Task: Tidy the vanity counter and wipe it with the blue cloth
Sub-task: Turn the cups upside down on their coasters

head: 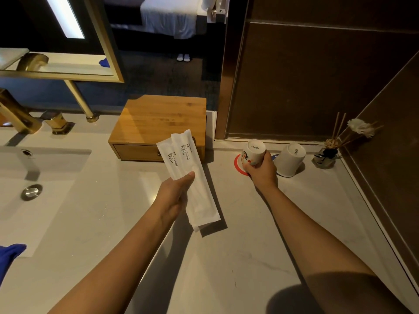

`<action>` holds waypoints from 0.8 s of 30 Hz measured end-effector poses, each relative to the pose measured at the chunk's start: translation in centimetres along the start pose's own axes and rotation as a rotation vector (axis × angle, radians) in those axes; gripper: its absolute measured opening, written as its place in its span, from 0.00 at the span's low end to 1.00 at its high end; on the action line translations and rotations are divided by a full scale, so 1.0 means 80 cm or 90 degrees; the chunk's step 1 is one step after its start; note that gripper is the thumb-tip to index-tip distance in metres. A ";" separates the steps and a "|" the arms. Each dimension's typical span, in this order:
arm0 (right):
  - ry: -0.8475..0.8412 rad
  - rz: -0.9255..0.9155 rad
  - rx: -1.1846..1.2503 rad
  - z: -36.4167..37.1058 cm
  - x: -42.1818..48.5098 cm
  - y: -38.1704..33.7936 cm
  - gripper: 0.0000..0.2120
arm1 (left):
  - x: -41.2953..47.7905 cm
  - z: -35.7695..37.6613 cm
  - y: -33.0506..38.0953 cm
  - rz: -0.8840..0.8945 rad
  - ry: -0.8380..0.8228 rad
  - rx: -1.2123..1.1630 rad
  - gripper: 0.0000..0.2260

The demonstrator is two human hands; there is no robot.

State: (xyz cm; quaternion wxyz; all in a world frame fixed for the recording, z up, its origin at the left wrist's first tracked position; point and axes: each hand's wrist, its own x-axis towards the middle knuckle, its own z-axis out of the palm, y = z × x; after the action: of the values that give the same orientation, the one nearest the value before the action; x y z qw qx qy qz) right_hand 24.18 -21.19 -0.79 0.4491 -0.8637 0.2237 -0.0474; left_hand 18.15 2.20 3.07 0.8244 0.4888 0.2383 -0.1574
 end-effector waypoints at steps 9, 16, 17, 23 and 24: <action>-0.014 -0.004 -0.005 0.000 0.001 0.001 0.33 | -0.003 -0.002 0.000 0.007 0.001 -0.013 0.19; -0.057 0.028 -0.001 -0.017 0.005 -0.019 0.34 | -0.012 0.001 0.013 0.009 0.010 -0.052 0.19; -0.053 0.031 -0.010 -0.020 0.004 -0.023 0.34 | -0.014 0.001 0.015 0.010 0.008 -0.054 0.20; 0.118 -0.120 -0.164 -0.017 -0.037 -0.066 0.31 | -0.024 -0.020 0.032 0.041 0.056 -0.056 0.19; 0.142 -0.178 -0.148 -0.009 -0.050 -0.074 0.27 | -0.026 -0.029 0.036 0.048 0.065 -0.062 0.19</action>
State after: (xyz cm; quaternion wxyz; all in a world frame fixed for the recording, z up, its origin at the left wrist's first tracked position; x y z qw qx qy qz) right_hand 22.44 -17.05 4.81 0.3076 -0.9218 0.1541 -0.1784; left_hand 17.26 5.63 5.37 0.8391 0.4643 0.2690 -0.0895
